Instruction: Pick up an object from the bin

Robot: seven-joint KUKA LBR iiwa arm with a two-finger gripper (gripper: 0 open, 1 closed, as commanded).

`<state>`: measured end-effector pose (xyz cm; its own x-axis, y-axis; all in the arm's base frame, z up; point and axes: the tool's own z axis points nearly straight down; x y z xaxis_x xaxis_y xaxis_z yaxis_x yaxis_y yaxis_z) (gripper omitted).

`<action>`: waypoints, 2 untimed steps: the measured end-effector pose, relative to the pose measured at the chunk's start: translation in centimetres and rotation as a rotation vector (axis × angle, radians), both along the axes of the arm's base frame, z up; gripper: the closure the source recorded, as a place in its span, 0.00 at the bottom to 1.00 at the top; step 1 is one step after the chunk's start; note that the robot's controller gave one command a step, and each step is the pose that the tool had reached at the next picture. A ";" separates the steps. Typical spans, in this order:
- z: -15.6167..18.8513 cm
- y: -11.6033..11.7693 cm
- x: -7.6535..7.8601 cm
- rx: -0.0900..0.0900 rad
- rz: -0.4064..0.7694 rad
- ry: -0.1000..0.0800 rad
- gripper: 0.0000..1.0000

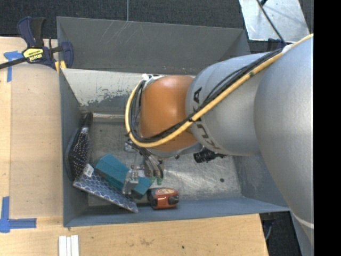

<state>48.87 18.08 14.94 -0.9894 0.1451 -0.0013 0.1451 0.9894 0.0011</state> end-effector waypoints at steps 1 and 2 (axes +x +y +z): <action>-7.7 3.7 0.4 -0.001 -0.184 -0.014 0.00; -7.3 2.5 0.1 0.012 -0.278 -0.018 1.00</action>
Offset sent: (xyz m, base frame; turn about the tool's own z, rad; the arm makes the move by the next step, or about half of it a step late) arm -0.0048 0.0222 -0.0794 0.2795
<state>49.00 20.61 7.62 -0.9114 0.4113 -0.0149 0.4110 0.9115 0.0172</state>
